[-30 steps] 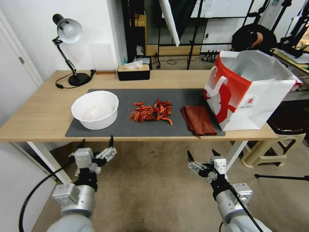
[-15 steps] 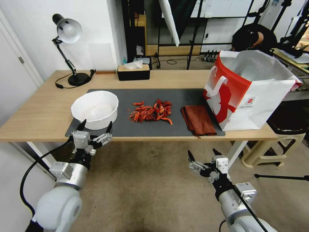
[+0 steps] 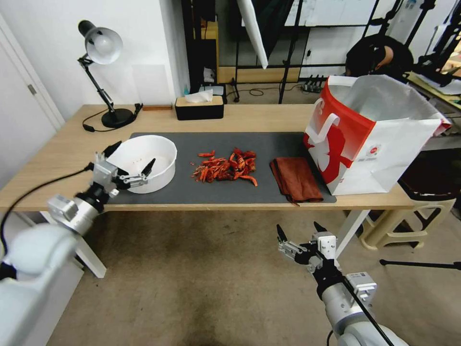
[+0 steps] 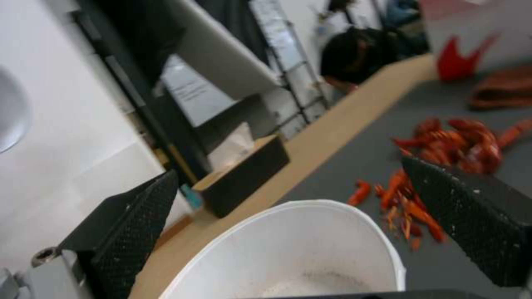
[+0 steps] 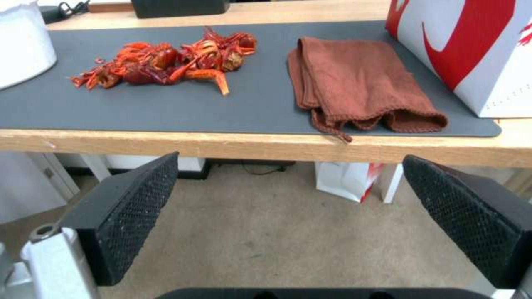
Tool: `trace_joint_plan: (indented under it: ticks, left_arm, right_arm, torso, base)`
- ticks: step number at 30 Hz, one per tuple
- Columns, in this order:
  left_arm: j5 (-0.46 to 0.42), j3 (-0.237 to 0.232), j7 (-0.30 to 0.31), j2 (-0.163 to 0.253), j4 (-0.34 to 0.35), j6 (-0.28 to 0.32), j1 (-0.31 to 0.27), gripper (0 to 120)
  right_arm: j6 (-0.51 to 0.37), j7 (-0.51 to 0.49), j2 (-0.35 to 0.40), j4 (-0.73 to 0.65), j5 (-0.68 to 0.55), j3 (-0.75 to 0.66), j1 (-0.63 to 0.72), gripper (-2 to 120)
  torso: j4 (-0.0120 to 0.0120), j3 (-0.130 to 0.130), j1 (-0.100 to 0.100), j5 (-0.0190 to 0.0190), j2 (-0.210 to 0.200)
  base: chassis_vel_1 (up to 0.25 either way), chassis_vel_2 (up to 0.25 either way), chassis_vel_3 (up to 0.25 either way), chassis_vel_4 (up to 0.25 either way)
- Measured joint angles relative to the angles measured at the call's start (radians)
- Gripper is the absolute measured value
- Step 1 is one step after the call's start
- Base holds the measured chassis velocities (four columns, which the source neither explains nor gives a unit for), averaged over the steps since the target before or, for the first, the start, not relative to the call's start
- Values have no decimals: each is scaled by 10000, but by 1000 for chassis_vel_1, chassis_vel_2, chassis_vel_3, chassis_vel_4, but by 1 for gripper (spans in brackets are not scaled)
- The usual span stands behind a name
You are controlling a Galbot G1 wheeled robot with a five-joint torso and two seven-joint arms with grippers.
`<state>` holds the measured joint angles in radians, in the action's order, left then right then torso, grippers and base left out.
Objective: Sweep shrimp from table into container with towel, then put container into takeout bag.
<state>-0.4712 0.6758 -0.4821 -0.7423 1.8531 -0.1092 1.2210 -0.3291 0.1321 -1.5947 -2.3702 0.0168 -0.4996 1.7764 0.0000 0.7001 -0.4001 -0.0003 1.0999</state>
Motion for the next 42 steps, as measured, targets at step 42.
trace_joint_plan:
  ticks: [42]
  left_arm:
    - [5148,-2933,-7448,1834,-3560,-2560,-5418,100]
  right_arm:
    - [238,107,-55,329,796,195,94,100]
  torso:
    - [0,-1,1,3,0]
  base:
    - [0,0,0,0]
